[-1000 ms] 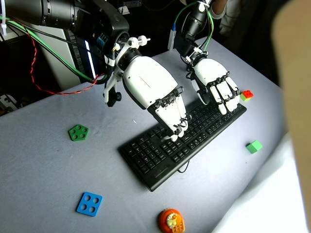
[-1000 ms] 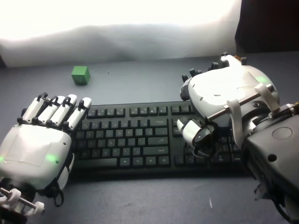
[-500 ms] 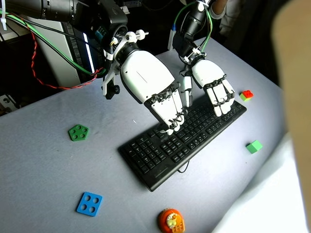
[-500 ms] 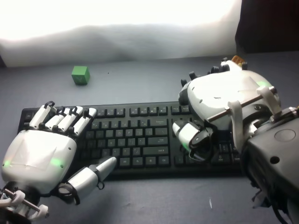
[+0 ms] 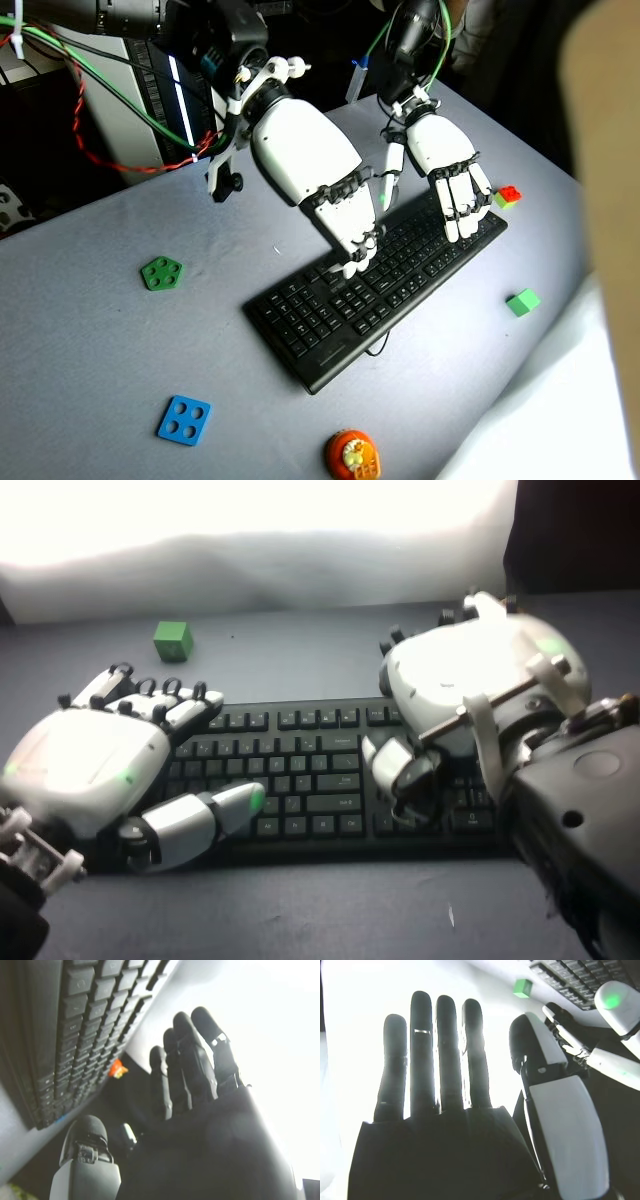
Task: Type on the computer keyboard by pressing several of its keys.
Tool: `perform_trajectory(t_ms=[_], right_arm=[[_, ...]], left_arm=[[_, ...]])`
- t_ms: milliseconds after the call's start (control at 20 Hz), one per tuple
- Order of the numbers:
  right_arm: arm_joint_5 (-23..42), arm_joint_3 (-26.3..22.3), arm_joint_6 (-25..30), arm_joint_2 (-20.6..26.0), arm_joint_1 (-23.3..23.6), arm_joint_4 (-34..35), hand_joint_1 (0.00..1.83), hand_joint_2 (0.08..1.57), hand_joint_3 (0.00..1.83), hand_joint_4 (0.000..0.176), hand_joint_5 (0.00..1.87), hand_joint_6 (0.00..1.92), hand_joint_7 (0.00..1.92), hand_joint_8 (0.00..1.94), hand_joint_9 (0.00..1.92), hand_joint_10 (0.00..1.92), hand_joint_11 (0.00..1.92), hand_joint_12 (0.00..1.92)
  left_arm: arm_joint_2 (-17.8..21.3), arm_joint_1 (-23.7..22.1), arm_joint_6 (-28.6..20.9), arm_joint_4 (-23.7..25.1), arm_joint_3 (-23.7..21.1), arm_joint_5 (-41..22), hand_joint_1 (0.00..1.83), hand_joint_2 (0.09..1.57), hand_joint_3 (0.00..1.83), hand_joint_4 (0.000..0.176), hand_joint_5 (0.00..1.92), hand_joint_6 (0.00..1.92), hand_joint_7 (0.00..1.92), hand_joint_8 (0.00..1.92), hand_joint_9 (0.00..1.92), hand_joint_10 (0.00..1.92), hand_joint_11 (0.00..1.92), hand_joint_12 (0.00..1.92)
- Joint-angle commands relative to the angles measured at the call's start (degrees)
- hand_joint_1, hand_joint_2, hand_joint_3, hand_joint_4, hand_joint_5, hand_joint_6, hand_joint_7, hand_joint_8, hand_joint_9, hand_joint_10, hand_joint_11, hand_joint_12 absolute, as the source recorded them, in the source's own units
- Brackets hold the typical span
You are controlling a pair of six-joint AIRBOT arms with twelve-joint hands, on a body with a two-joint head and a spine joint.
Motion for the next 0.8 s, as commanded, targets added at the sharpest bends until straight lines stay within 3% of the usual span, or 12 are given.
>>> perform_trajectory(t_ms=[0,150,200,250,300,350,400,450,500,550,700,750], right_arm=[[3.37,-0.71,-0.78,1.24,0.63,-5.37,0.43,1.31,0.0,0.0,0.61,0.07,0.64,0.0,0.51,0.36,0.0,1.58],[3.39,-1.96,-4.52,2.91,1.39,-5.39,0.37,1.27,0.0,0.0,0.72,0.12,0.85,0.05,0.59,0.61,0.1,1.59],[3.39,-2.22,-5.74,3.15,1.72,-5.39,0.38,1.26,0.0,0.0,0.73,0.14,0.87,0.05,0.58,0.69,0.11,1.59],[3.45,-2.61,-5.91,3.26,1.83,-5.38,0.41,1.24,0.0,0.0,0.86,0.22,1.0,0.12,0.66,0.87,0.23,1.64],[3.57,-3.09,-6.44,3.25,1.7,-5.39,0.39,1.24,0.0,0.0,0.91,0.35,1.02,0.35,0.68,1.12,0.33,1.75],[3.23,-3.39,-7.18,3.21,1.61,-5.39,0.37,1.25,0.0,0.0,0.91,0.5,0.96,0.63,0.69,1.26,0.38,1.8],[3.13,-3.78,-7.67,3.15,1.64,-5.39,0.36,1.26,0.0,0.0,0.92,0.62,0.93,0.83,0.71,1.34,0.4,1.85],[3.28,-3.94,-7.76,3.17,1.74,-5.39,0.36,1.27,0.01,0.0,0.87,1.01,0.97,1.18,0.79,1.57,0.51,1.91],[3.59,-4.22,-7.75,3.29,2.11,-5.39,0.32,1.29,0.01,0.0,0.83,1.18,0.98,1.37,0.84,1.75,0.58,1.92],[3.87,-4.29,-7.59,3.32,2.33,-5.39,0.28,1.31,0.01,0.0,0.86,1.19,1.06,1.53,0.97,1.89,0.77,1.92],[4.38,-4.45,-8.83,3.49,1.99,-5.4,0.16,1.37,0.02,0.0,0.95,1.54,1.17,1.63,1.14,1.92,1.05,1.92],[4.51,-4.53,-10.26,3.36,1.58,-5.4,0.16,1.41,0.03,0.0,1.04,1.7,1.22,1.7,1.2,1.92,1.16,1.92]], left_arm=[[1.9,-1.17,-0.26,2.7,-0.87,-1.89,0.0,1.21,0.01,0.014,0.37,0.03,0.42,0.02,0.46,0.04,0.0,1.21],[6.95,-3.42,-0.27,1.5,-4.45,3.51,0.0,1.24,0.01,0.0,0.52,0.09,0.63,0.09,0.61,0.13,0.0,1.47],[8.37,-4.07,-0.37,1.16,-5.3,4.97,0.0,1.25,0.0,0.0,0.53,0.1,0.66,0.09,0.51,0.42,0.0,1.52],[9.98,-5.07,-0.41,1.16,-6.06,7.3,0.09,1.3,0.0,0.0,0.59,0.22,0.71,0.4,0.5,0.99,0.08,1.73],[11.5,-6.47,-0.35,1.16,-6.81,10.34,0.17,1.33,0.01,0.0,0.58,0.53,0.6,1.0,0.48,1.44,0.21,1.86],[12.4,-7.64,-0.14,1.16,-7.29,11.7,0.23,1.34,0.0,0.0,0.54,0.85,0.55,1.39,0.49,1.69,0.31,1.91],[13.13,-9.23,0.13,1.16,-7.76,12.94,0.22,1.35,0.01,0.0,0.54,1.02,0.57,1.55,0.52,1.78,0.37,1.92],[13.37,-10.09,0.35,1.16,-7.91,13.49,0.33,1.35,0.0,0.0,0.66,1.27,0.72,1.66,0.68,1.85,0.56,1.92],[13.78,-12.4,0.85,1.16,-8.09,16.18,0.34,1.35,0.0,0.0,0.72,1.49,0.8,1.72,0.78,1.87,0.66,1.92],[13.94,-14.23,1.38,1.17,-8.11,17.95,0.31,1.37,0.01,0.0,0.76,1.61,0.88,1.75,0.87,1.9,0.8,1.92],[13.98,-17.6,2.43,1.18,-8.44,20.46,0.28,1.41,0.01,0.0,0.85,1.61,1.03,1.69,1.03,1.86,1.0,1.92],[13.81,-18.07,2.53,1.17,-8.67,20.45,0.36,1.41,0.01,0.0,0.89,1.64,1.08,1.7,1.09,1.86,1.07,1.92]])
